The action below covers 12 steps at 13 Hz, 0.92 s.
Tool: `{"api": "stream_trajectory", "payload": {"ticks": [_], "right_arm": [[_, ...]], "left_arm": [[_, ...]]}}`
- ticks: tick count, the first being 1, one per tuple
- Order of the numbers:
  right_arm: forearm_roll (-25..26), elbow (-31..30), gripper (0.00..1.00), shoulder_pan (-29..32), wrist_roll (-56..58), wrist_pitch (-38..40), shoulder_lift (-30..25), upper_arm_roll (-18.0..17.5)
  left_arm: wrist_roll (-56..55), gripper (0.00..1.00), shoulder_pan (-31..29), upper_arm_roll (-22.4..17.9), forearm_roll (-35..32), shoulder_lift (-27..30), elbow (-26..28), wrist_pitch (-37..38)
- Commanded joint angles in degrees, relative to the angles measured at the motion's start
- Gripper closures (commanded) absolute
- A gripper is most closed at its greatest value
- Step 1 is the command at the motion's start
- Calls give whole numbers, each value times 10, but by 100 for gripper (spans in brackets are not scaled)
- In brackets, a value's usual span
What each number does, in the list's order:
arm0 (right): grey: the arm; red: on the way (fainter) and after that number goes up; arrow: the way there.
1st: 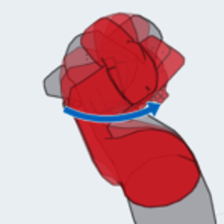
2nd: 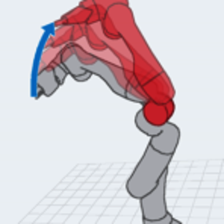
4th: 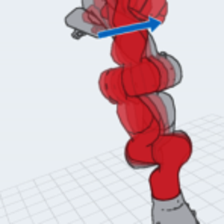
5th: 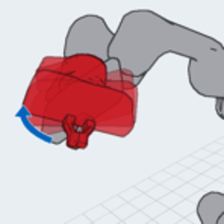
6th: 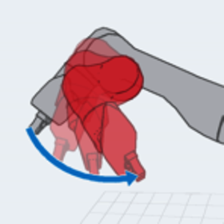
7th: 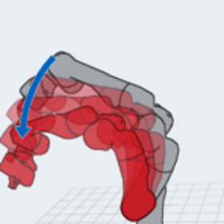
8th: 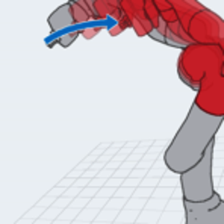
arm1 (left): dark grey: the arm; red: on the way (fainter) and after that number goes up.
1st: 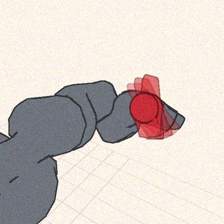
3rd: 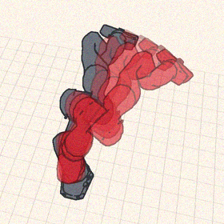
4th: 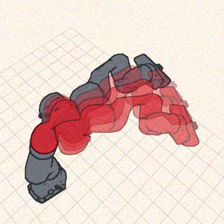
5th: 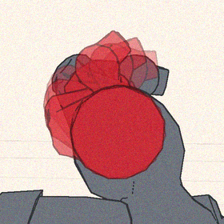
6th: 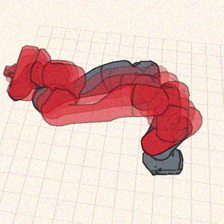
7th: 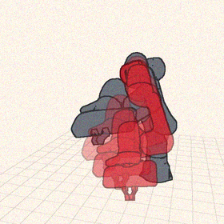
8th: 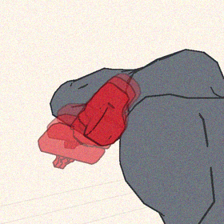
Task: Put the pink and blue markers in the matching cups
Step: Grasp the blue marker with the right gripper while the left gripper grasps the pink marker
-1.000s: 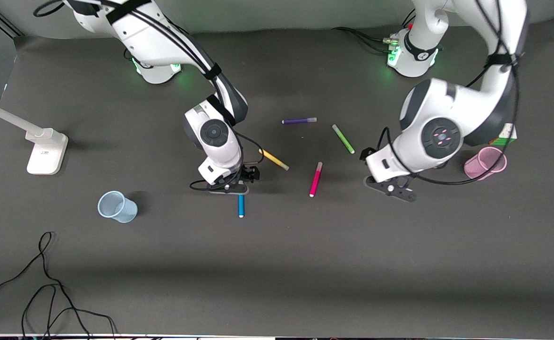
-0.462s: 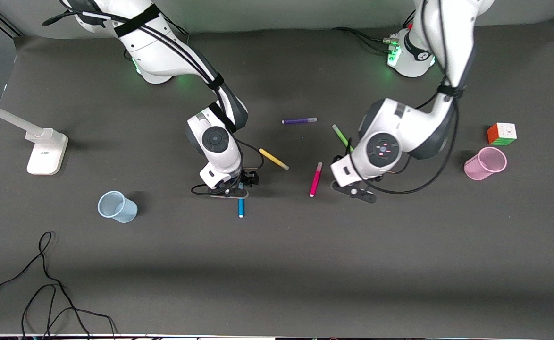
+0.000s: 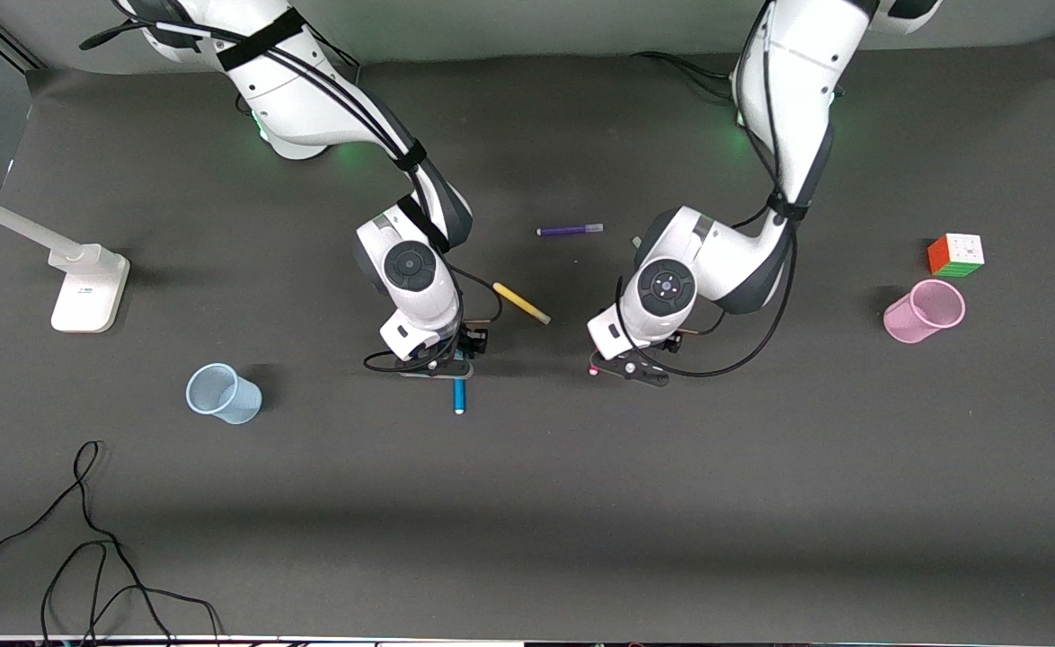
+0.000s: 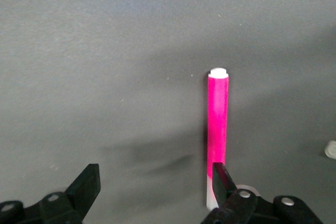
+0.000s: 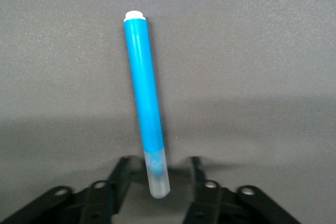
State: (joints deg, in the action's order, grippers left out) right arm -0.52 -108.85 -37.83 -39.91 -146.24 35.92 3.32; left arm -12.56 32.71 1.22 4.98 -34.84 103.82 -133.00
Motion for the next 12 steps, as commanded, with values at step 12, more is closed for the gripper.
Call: {"api": "stream_trajectory", "payload": {"ticks": [12], "right_arm": [[-2,6,87,6,0,3,-8,-1]], "left_arm": [[-100,10,47,2,0,-33,-6,-72]]}}
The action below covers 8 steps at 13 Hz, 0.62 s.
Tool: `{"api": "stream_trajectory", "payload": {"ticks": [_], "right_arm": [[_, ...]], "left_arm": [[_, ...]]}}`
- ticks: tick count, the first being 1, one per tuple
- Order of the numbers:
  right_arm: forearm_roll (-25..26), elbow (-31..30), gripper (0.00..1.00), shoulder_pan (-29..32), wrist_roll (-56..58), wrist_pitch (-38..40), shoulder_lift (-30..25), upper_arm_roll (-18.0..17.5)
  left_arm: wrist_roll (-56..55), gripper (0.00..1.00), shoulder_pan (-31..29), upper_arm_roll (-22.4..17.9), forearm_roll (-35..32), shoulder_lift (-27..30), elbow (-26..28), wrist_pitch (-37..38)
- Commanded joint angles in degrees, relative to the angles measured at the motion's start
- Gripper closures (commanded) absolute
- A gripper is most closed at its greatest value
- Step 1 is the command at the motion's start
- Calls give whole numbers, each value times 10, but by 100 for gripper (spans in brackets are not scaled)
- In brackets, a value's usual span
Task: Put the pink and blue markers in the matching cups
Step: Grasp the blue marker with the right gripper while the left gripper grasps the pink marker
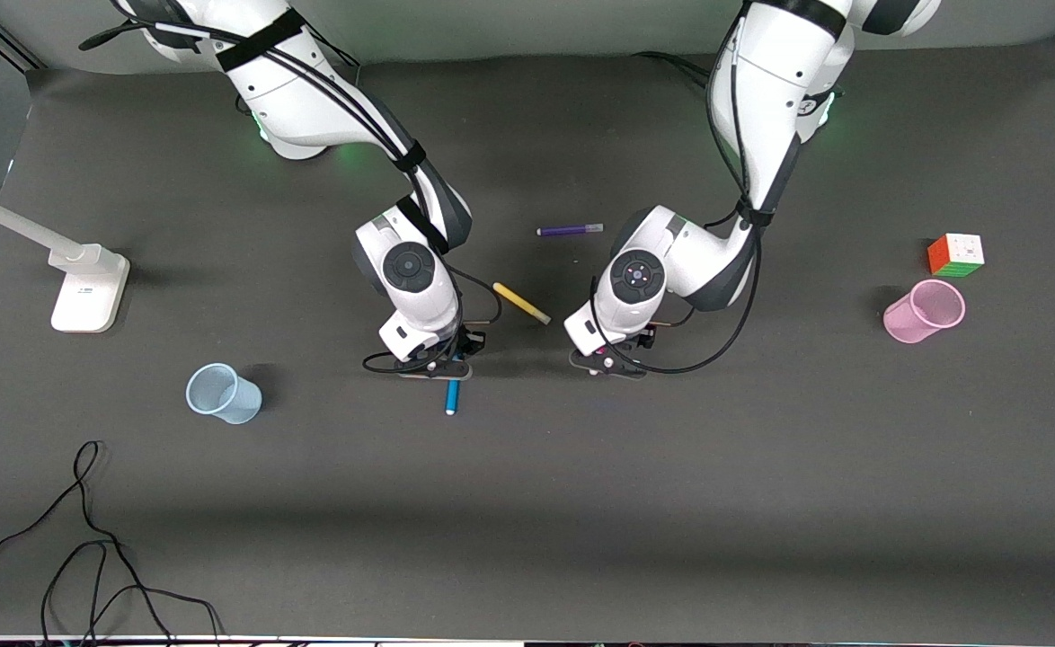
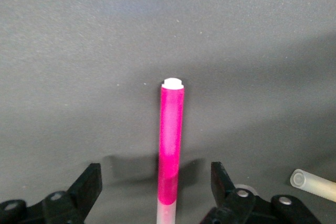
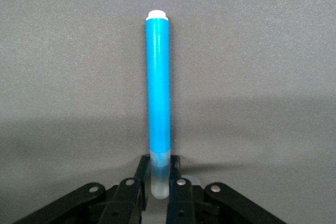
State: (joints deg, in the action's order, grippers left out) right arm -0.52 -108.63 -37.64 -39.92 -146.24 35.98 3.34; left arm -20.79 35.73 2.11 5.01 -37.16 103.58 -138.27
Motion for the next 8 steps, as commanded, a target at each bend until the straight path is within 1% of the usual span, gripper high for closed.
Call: {"api": "stream_trajectory", "payload": {"ticks": [1,2,3,4,5,7,8], "right_arm": [[-2,4,87,6,1,14,-14,-1],[-2,6,87,6,1,29,-21,-1],[-3,10,88,6,1,47,-28,-1],[-3,13,88,6,3,71,-42,-1],[-3,18,88,6,5,95,-56,-1],[-3,41,88,6,5,168,-87,-1],[-3,60,88,6,5,215,-104,-1]], "left_arm": [[-17,19,18,-7,-3,-15,-4,-29],[-17,30,19,-7,-6,-16,-4,-31],[-17,44,18,-7,-6,-16,-4,-31],[-17,46,18,-7,-6,-16,-3,-31],[-17,59,18,-7,-6,-16,-4,-31],[-18,80,17,-7,-6,-16,-4,-27],[-18,86,15,-7,-6,-16,-4,-24]]}}
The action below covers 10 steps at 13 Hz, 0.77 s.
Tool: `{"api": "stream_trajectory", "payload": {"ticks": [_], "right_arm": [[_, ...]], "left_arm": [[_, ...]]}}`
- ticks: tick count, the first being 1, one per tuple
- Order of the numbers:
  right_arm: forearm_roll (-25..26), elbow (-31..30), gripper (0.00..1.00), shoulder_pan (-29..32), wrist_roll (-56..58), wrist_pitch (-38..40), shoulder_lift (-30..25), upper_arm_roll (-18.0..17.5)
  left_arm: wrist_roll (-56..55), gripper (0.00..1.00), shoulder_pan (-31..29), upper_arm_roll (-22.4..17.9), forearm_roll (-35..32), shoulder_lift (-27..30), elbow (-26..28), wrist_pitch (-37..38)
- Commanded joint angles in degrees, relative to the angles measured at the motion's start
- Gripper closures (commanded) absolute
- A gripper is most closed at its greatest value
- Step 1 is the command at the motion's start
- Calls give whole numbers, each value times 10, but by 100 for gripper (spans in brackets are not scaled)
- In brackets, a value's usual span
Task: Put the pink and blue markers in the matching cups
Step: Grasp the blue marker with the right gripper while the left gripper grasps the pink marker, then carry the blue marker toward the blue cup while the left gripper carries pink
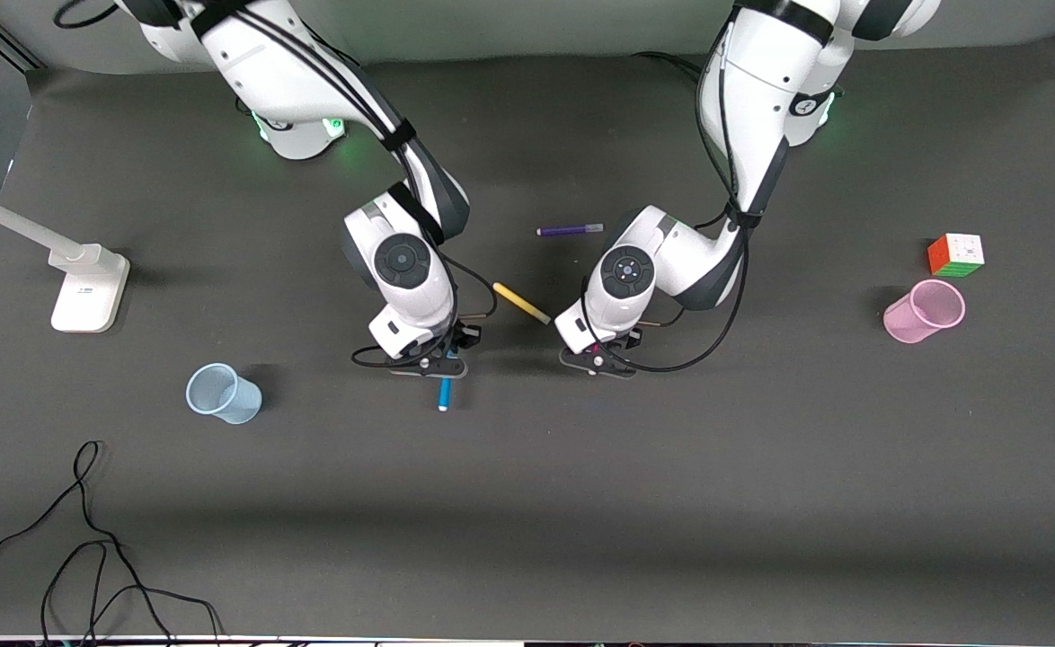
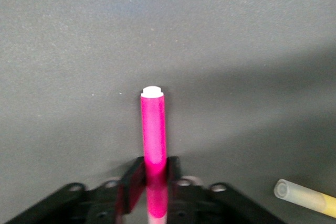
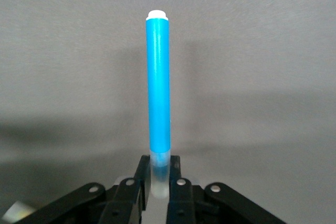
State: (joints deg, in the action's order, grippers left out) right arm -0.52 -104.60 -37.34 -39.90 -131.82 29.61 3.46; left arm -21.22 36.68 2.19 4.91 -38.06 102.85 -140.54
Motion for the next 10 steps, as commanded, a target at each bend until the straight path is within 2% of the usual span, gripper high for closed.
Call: {"api": "stream_trajectory", "payload": {"ticks": [1,5,7,10], "right_arm": [[-4,39,89,3,4,118,-58,-2],[-4,119,89,3,5,290,-115,4],[-5,126,89,3,34,318,-148,9],[-6,120,89,3,110,334,-186,59]], "left_arm": [[-14,93,5,-8,-5,-6,3,0],[-17,100,-2,-9,-3,3,7,10],[-22,100,-3,-15,1,18,2,39],[-12,100,-35,-18,0,82,0,133]]}}
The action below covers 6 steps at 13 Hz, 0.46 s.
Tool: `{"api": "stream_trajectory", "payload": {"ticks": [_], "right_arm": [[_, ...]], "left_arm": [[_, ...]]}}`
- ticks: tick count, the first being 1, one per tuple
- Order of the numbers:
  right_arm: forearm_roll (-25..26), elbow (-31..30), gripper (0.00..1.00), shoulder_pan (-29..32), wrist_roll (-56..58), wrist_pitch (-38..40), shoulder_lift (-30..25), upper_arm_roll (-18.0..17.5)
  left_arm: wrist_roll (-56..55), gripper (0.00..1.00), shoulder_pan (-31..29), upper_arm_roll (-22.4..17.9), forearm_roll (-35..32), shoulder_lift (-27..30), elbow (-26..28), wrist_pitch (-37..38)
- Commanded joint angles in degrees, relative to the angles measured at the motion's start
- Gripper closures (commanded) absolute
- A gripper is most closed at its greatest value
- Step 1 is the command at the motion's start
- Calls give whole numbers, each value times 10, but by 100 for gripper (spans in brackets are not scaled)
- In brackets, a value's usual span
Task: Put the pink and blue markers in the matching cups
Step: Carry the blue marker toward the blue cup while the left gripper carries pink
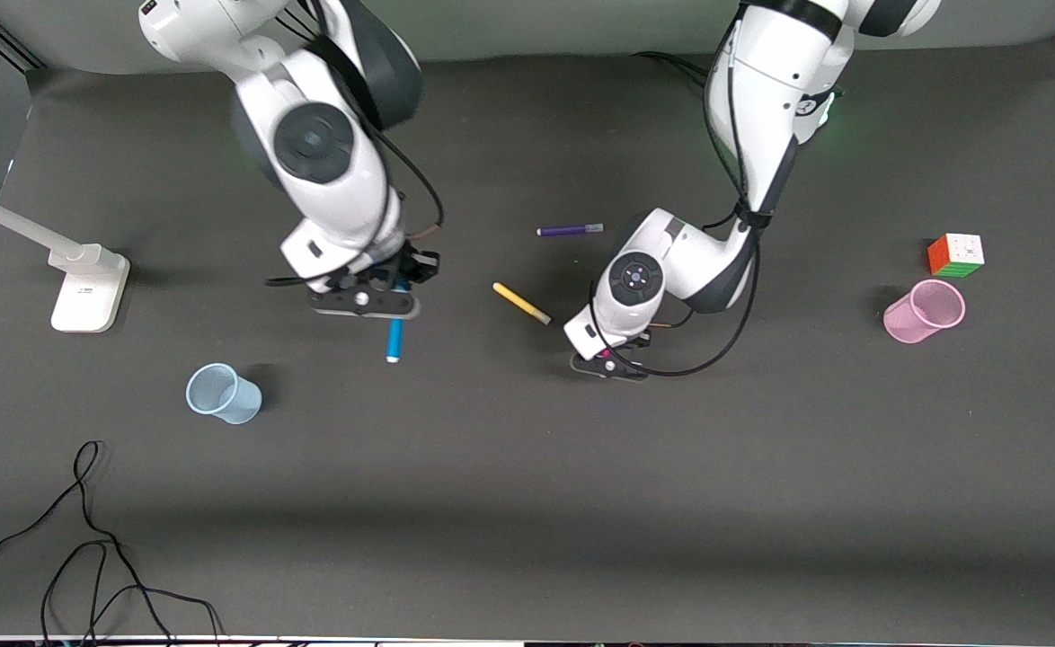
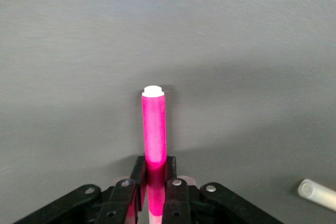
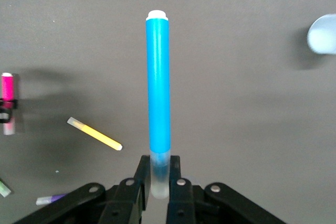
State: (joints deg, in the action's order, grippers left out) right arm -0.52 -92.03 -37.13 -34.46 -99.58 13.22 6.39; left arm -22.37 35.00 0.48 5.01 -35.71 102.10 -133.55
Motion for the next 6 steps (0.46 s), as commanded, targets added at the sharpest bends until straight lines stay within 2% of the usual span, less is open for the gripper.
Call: {"api": "stream_trajectory", "payload": {"ticks": [1,3,6], "right_arm": [[-6,-9,89,1,89,18,-32,54],[-6,-16,89,0,161,32,-53,102],[-6,-29,89,0,269,51,-81,181]], "left_arm": [[0,100,-23,-2,-5,84,3,97],[1,100,-40,-10,-12,140,3,165],[26,100,-67,-13,-61,208,2,245]]}}
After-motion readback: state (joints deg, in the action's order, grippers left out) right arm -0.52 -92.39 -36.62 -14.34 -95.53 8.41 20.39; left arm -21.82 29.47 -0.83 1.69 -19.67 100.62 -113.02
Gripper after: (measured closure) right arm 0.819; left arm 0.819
